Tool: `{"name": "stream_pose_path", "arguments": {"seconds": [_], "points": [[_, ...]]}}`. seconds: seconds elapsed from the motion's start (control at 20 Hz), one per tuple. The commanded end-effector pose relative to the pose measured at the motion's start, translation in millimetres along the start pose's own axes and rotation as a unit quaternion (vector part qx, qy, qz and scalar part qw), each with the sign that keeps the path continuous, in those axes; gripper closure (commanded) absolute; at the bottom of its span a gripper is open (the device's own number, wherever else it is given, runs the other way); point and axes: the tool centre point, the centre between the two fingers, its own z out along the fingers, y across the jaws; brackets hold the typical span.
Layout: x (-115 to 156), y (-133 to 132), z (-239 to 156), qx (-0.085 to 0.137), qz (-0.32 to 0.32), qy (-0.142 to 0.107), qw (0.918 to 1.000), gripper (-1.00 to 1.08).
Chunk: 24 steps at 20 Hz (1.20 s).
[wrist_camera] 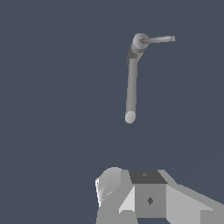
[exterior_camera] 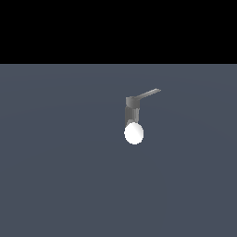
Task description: Turn on the faucet by rotating a designated handle.
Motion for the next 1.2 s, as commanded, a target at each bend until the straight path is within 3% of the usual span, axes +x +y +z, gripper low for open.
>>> {"name": "stream_pose_path", "arguments": {"seconds": [0.0, 0.7, 1.15], "points": [[0, 0, 0, 0.0, 0.0, 0.0, 1.0, 1.08], [27, -9, 22, 0.002, 0.063, 0.0, 0.998, 1.08], [76, -17, 59, 0.006, 0.169, -0.001, 0.9857, 1.08]]}}
